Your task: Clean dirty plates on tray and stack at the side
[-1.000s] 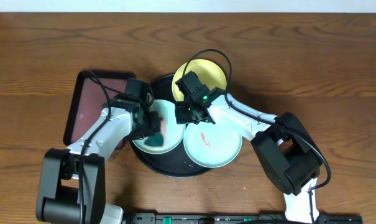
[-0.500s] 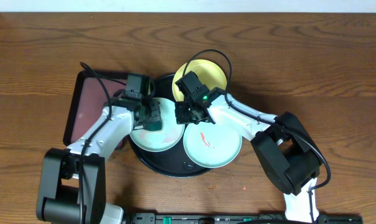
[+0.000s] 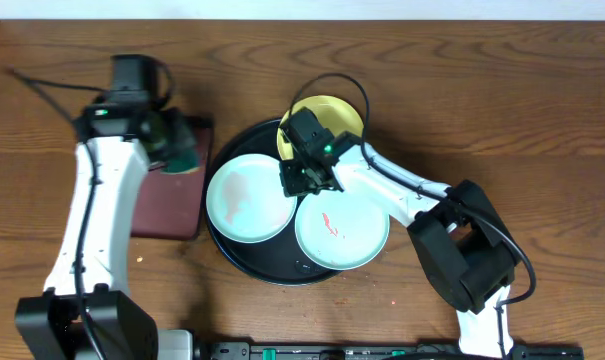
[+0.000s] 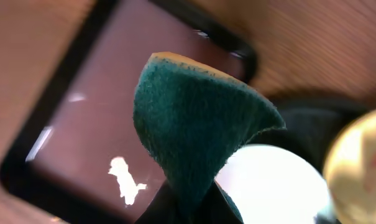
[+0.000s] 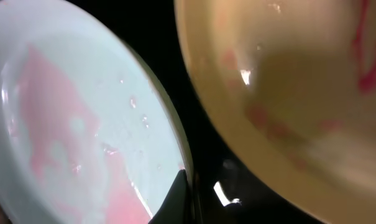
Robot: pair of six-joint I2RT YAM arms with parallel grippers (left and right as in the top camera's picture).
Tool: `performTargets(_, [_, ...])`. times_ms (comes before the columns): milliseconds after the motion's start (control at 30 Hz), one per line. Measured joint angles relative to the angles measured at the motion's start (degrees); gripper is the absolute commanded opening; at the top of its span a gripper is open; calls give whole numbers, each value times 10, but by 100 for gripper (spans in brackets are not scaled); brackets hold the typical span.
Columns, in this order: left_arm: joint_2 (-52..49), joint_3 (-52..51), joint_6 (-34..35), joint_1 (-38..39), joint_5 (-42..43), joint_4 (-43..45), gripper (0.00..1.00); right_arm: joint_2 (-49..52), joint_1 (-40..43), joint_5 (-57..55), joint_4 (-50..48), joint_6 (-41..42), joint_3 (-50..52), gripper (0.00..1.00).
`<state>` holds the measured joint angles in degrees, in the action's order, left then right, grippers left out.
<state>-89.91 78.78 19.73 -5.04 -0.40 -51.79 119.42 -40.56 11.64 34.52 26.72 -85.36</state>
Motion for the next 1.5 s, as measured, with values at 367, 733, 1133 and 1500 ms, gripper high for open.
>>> performTargets(367, [-2, 0, 0, -81, 0, -7, 7, -110, -5, -172, 122, -97, -84, 1])
performTargets(733, [-2, -4, 0, -81, 0, -2, 7, -166, -124, -503, 113, -189, -86, 1])
performTargets(1133, [-2, -7, 0, -81, 0, -2, 8, -166, -229, -786, 79, -214, -86, 1])
performTargets(1500, [-2, -7, 0, -81, 0, -2, 8, -166, -260, -853, 71, -214, -86, 1])
